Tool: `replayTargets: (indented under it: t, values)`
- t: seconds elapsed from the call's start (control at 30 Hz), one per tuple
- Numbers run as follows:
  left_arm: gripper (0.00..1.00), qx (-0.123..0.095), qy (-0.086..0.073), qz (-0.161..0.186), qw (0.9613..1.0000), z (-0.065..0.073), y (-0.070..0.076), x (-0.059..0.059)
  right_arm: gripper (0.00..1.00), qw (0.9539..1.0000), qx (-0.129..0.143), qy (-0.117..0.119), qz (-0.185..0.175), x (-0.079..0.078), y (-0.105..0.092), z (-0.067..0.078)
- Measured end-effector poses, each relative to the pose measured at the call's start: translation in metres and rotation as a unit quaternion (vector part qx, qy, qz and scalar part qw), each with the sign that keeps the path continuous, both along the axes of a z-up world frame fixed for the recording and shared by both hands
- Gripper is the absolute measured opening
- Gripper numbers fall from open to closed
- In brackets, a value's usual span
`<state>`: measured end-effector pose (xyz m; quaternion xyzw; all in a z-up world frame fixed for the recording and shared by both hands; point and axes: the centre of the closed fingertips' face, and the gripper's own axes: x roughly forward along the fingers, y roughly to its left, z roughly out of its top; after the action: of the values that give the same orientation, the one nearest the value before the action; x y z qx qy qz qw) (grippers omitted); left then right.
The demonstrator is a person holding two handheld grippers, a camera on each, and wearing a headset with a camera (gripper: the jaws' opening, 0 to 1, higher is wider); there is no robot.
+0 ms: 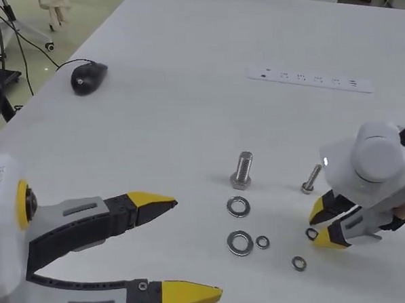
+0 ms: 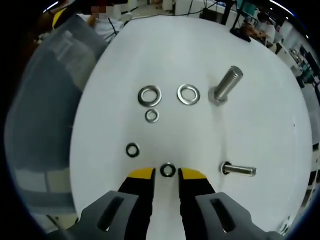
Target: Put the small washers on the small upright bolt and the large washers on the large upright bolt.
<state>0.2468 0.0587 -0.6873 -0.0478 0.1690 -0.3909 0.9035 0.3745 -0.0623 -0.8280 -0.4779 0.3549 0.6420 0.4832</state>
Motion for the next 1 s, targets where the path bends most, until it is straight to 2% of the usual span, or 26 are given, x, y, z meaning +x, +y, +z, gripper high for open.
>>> replayTargets:
  t: [0.13, 0.33, 0.6, 0.7, 1.0]
  values:
    - [0.6, -0.004, 0.0, -0.001, 1.0, 0.0004, -0.0011, -0.0001, 0.19, 1.0, 0.0, 0.0, 0.002, 0.0, 0.001, -0.0022]
    - [0.6, -0.001, -0.001, -0.002, 1.0, 0.001, -0.0012, 0.0003, 0.18, 0.9996, -0.006, -0.008, 0.025, -0.0015, 0.0001, -0.0028]
    - [0.6, -0.001, -0.002, 0.002, 1.0, 0.0015, -0.0006, -0.0009, 0.18, 0.9997, -0.003, -0.005, 0.023, -0.002, -0.0008, -0.002]
    - [0.6, -0.001, -0.001, 0.002, 1.0, 0.001, -0.0017, -0.0017, 0.14, 0.9992, -0.006, -0.013, 0.036, -0.0004, -0.0014, -0.002]
    - [0.6, -0.001, -0.001, 0.003, 1.0, 0.0016, -0.0015, -0.0016, 0.12, 0.9996, -0.004, -0.011, 0.026, 0.0002, -0.0016, -0.0005]
